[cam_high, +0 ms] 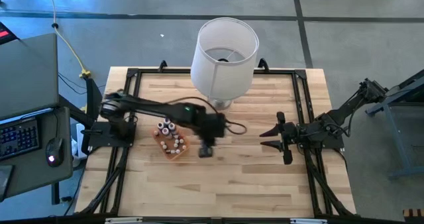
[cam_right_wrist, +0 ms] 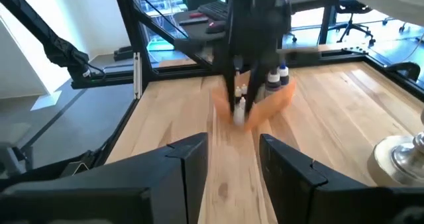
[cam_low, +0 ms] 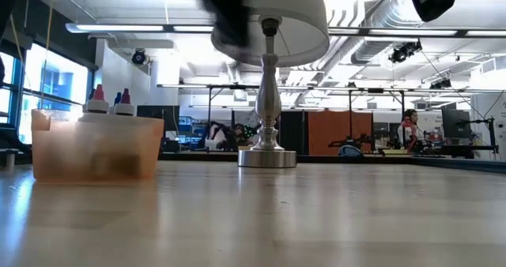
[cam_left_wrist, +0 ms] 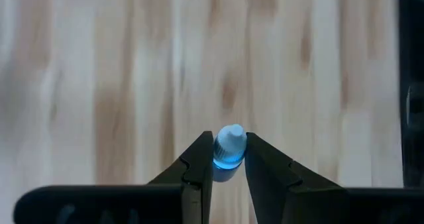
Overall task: Pick & Place food coloring
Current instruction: Put the black food coloring bottle into the orange bin
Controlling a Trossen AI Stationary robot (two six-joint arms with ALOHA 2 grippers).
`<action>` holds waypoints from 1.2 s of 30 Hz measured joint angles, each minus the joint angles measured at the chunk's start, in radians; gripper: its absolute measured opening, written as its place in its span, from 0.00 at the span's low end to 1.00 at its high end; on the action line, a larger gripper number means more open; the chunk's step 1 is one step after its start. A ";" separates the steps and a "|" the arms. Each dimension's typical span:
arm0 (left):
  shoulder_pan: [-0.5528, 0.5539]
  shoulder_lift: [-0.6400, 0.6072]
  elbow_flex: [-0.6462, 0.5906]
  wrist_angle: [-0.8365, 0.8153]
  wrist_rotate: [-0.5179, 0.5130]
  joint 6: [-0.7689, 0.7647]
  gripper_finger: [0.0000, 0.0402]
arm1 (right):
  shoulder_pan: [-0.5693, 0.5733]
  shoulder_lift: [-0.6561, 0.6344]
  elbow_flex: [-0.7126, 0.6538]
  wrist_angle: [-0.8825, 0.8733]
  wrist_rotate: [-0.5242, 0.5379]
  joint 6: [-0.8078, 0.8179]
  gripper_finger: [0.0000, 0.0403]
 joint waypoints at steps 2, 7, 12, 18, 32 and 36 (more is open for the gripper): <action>-0.002 -0.066 -0.002 -0.138 -0.033 -0.023 0.17 | 0.000 0.002 0.000 -0.005 0.000 0.015 0.32; -0.054 -0.191 -0.005 -0.351 -0.124 -0.111 0.17 | 0.000 0.015 0.000 -0.008 0.002 0.020 0.32; -0.176 -0.305 -0.052 -0.426 -0.288 -0.203 0.17 | 0.000 0.042 0.000 -0.005 0.002 0.065 0.32; -0.377 -0.458 -0.317 -0.269 -0.517 -0.418 0.17 | 0.000 0.082 0.000 0.004 0.013 0.066 0.32; -0.583 -0.579 -1.019 0.503 -0.855 -0.760 0.17 | -0.001 0.093 0.000 0.129 0.024 0.021 0.32; -0.584 -0.580 -1.057 0.508 -0.863 -0.869 0.17 | -0.001 0.093 0.000 0.130 0.024 -0.007 0.32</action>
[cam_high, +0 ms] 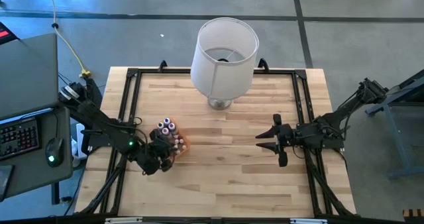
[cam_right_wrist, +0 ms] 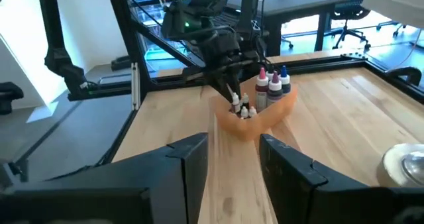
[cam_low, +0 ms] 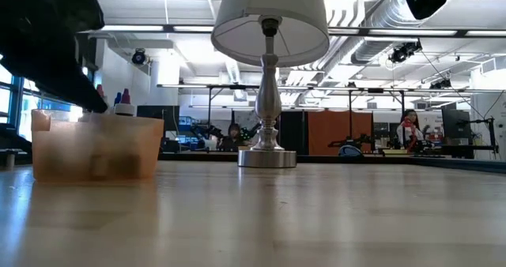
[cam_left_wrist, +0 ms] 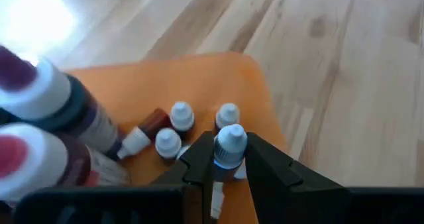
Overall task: Pick & Place food coloring
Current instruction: Put the black food coloring bottle into the orange bin
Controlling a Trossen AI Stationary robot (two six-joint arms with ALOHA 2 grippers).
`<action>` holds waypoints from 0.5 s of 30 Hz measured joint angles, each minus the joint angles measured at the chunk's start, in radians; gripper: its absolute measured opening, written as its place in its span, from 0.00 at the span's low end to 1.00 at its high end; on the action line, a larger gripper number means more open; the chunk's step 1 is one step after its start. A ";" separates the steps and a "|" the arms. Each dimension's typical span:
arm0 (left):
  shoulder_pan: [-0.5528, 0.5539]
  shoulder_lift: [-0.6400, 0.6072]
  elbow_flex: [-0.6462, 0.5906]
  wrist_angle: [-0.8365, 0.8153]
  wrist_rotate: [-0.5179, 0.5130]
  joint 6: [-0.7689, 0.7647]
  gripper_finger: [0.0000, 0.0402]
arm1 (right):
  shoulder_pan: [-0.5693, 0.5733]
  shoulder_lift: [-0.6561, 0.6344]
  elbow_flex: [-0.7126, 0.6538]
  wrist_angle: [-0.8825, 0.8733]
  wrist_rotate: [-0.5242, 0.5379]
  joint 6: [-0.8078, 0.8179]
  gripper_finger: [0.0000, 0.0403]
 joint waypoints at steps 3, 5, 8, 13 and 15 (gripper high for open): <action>-0.001 0.000 -0.004 0.009 0.049 -0.026 0.17 | 0.000 0.000 0.000 0.001 0.000 -0.015 0.32; 0.000 0.000 -0.004 0.013 0.077 -0.026 0.17 | 0.000 0.000 0.000 0.000 0.000 -0.024 0.32; 0.000 0.000 -0.004 0.016 0.083 -0.026 0.17 | 0.000 0.000 0.000 0.001 0.000 -0.024 0.32; 0.000 -0.004 -0.004 0.016 0.126 -0.027 0.17 | 0.000 0.000 0.000 0.003 0.000 -0.024 0.32; 0.000 0.002 -0.004 0.016 0.156 -0.033 0.17 | 0.000 0.000 0.000 0.003 0.000 -0.024 0.32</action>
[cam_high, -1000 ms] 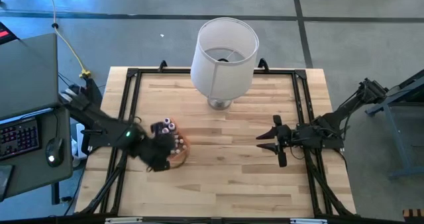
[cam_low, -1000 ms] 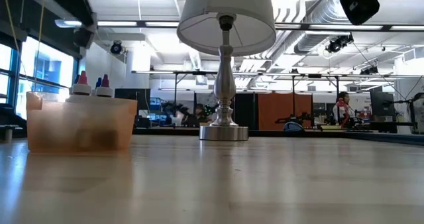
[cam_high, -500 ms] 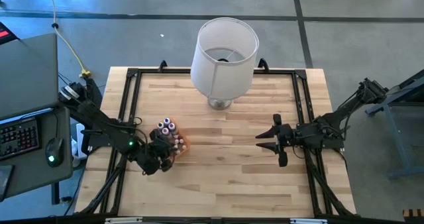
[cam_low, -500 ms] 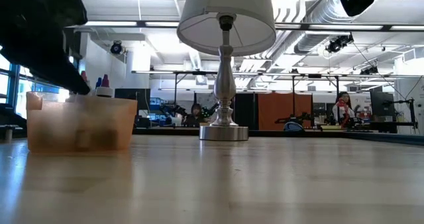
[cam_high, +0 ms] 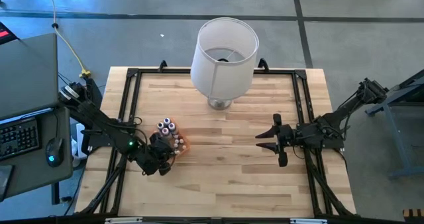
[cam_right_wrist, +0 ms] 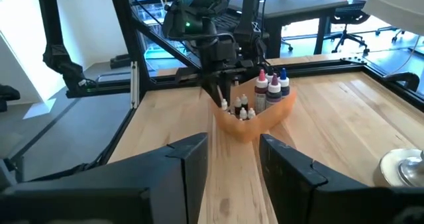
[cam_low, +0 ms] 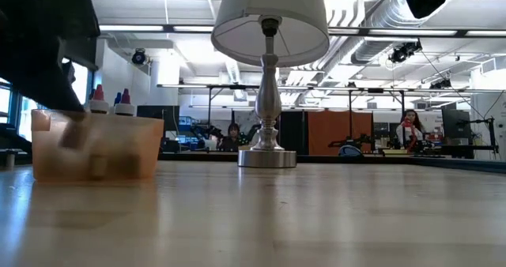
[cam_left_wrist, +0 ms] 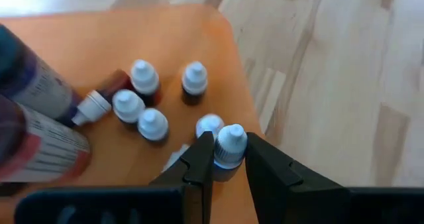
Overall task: Pick & Place food coloring
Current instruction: Put the black food coloring bottle into the orange bin, then return to Home Position
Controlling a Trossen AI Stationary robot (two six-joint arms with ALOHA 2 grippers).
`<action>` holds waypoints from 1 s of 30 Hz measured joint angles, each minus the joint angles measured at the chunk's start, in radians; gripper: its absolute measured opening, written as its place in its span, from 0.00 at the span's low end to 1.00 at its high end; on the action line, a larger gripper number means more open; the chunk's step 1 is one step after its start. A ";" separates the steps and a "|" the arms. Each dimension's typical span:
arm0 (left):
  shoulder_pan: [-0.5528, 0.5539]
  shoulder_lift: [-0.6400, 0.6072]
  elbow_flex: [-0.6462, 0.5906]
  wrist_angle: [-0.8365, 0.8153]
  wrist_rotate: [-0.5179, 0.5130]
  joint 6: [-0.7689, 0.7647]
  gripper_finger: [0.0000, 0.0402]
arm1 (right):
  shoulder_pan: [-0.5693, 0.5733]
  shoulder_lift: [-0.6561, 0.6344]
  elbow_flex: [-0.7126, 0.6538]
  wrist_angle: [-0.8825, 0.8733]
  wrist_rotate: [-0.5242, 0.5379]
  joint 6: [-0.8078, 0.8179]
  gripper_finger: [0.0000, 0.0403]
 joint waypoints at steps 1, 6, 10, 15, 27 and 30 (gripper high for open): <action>0.000 0.010 0.000 0.006 0.011 -0.001 0.17 | 0.000 0.000 0.000 0.000 0.000 0.000 0.32; 0.001 0.078 0.002 0.047 0.006 -0.025 0.17 | 0.000 0.000 0.000 0.000 0.000 0.002 0.32; 0.000 0.129 0.002 0.083 0.001 -0.038 0.17 | 0.000 0.000 0.000 0.000 0.000 0.002 0.32; 0.000 0.163 0.003 0.075 -0.010 -0.094 0.17 | 0.000 0.000 0.000 0.000 0.000 0.002 0.32; 0.001 0.165 0.003 0.069 -0.017 -0.056 0.27 | 0.000 0.000 0.000 0.001 0.000 0.000 0.32; 0.001 0.165 0.003 0.069 -0.037 -0.029 0.32 | 0.000 0.000 0.000 0.002 0.000 -0.001 0.32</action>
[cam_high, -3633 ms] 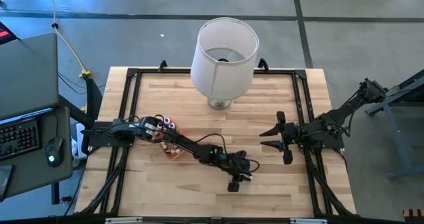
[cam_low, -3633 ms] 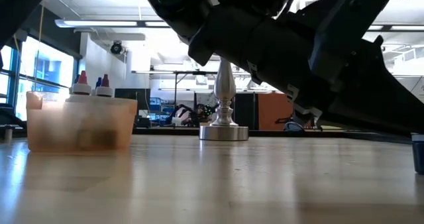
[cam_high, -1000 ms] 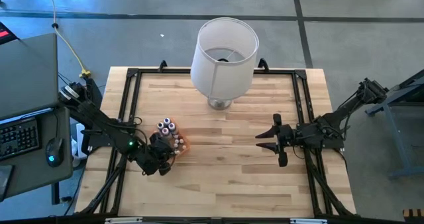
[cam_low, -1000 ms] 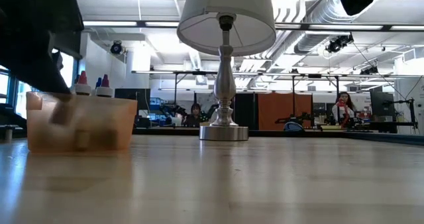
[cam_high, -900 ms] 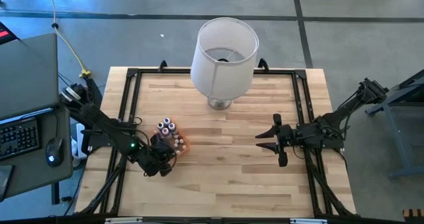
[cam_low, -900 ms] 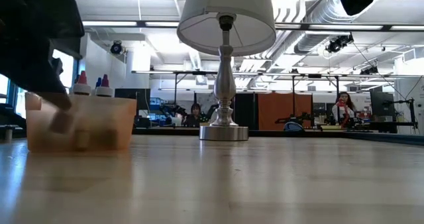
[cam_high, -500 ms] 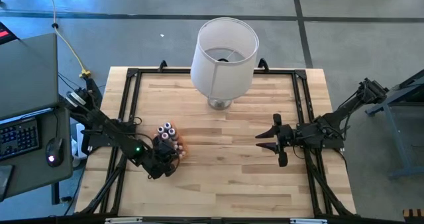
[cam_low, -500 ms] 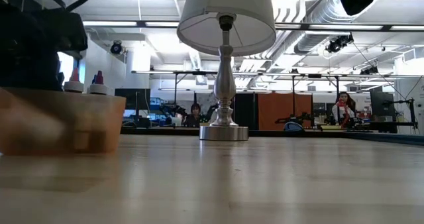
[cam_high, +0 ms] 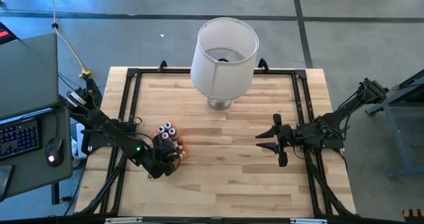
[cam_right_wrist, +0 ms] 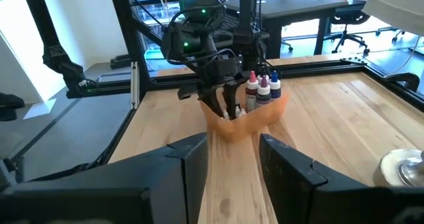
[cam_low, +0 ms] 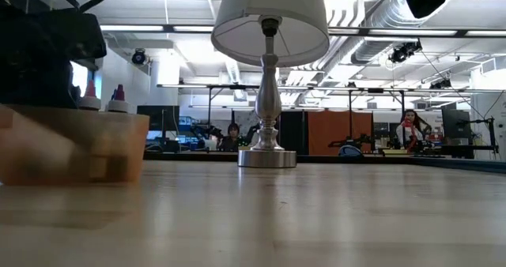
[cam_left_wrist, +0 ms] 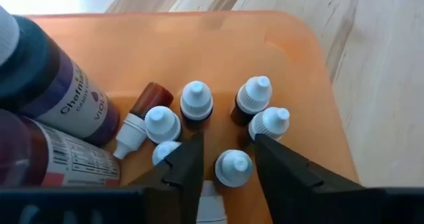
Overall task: Pick & Place food coloring
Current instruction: Return to Home Position
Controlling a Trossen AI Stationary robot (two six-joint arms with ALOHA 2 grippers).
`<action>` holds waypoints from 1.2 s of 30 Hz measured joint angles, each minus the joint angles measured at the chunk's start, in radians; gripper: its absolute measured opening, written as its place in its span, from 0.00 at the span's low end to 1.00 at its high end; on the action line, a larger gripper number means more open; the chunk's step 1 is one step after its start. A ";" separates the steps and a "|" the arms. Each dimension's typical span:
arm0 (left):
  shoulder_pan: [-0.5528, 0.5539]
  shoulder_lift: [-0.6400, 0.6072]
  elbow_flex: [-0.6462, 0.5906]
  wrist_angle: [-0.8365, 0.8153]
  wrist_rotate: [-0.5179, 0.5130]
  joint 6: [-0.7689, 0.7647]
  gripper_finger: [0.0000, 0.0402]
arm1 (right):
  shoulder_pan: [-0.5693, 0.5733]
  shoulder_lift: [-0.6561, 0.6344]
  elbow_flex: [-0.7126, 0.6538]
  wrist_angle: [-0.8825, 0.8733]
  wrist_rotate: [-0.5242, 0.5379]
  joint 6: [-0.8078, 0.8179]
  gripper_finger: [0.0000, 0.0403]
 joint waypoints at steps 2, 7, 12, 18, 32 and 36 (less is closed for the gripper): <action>0.000 0.000 0.000 -0.001 -0.006 0.016 0.36 | 0.000 0.000 0.000 0.000 0.000 0.000 0.32; 0.001 -0.001 0.023 -0.021 -0.009 0.085 0.42 | 0.000 0.000 0.000 0.000 0.000 0.000 0.32; 0.000 -0.052 0.132 -0.172 -0.019 0.154 0.42 | 0.000 0.000 0.000 0.003 0.001 0.000 0.32; 0.000 -0.120 0.354 -0.543 -0.062 0.160 0.41 | 0.000 -0.001 0.000 0.019 0.055 -0.001 0.32; 0.000 -0.177 0.627 -1.003 -0.156 0.226 0.41 | 0.001 -0.001 0.000 -0.063 -0.170 0.016 0.32; 0.000 -0.207 0.626 -1.102 -0.253 0.120 0.41 | 0.001 -0.001 0.000 -0.063 -0.188 0.042 0.32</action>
